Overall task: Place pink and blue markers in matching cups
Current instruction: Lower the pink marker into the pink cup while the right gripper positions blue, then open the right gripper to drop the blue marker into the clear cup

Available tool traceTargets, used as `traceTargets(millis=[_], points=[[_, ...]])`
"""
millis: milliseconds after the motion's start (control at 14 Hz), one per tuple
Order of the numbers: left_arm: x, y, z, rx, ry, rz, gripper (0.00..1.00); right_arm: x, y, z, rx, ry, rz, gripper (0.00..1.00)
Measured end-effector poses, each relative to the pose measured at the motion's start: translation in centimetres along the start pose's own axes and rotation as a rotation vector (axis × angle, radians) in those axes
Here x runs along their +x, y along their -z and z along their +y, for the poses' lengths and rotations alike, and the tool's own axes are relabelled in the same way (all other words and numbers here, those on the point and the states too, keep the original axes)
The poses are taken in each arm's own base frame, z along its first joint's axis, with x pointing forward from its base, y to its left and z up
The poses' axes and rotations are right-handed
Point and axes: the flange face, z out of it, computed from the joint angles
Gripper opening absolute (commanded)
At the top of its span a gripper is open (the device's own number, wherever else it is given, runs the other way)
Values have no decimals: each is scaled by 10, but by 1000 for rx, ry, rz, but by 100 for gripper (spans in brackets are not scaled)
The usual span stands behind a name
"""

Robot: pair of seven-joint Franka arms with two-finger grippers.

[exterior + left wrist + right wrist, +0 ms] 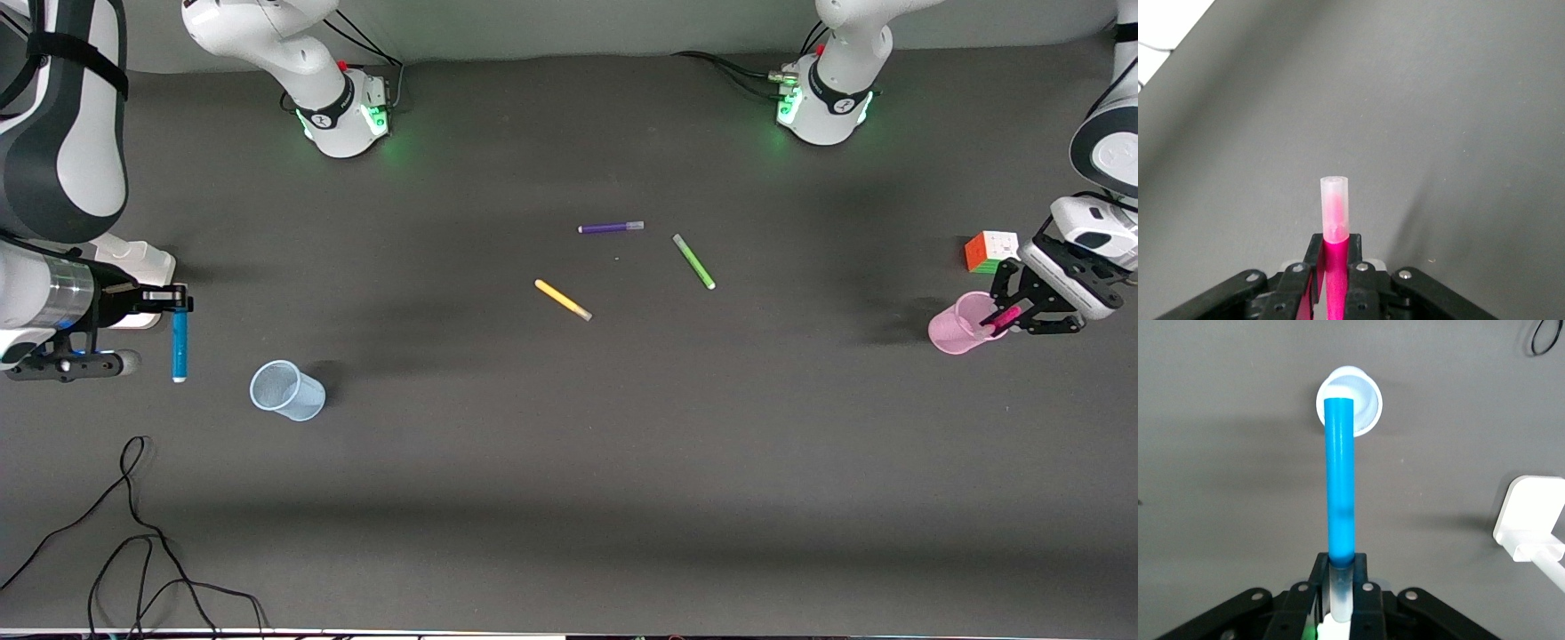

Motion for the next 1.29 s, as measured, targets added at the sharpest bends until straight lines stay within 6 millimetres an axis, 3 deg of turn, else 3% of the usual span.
traceTargets(millis=[357, 571, 857, 1000, 1071, 1143, 1214, 1286], points=[[-52, -19, 7, -18, -55, 83, 0, 16, -22, 12, 54, 3, -110, 8], [-73, -35, 13, -38, -60, 157, 0, 39, -50, 24, 81, 4, -168, 8], [-102, -64, 24, -75, -46, 243, 0, 67, -91, 23, 113, 0, -223, 8], [-108, -66, 24, -76, -35, 251, 0, 78, -111, 20, 139, 21, -249, 8], [-109, -65, 24, -75, -32, 255, 17, 83, -121, 20, 150, 22, -260, 8], [-110, -64, 23, -75, -30, 258, 64, 88, -130, 22, 158, 21, -270, 8], [-110, -64, 23, -74, -29, 260, 98, 92, -138, 25, 162, 20, -281, 8], [-111, -64, 23, -73, -27, 260, 99, 95, -145, 26, 164, 20, -290, 8]])
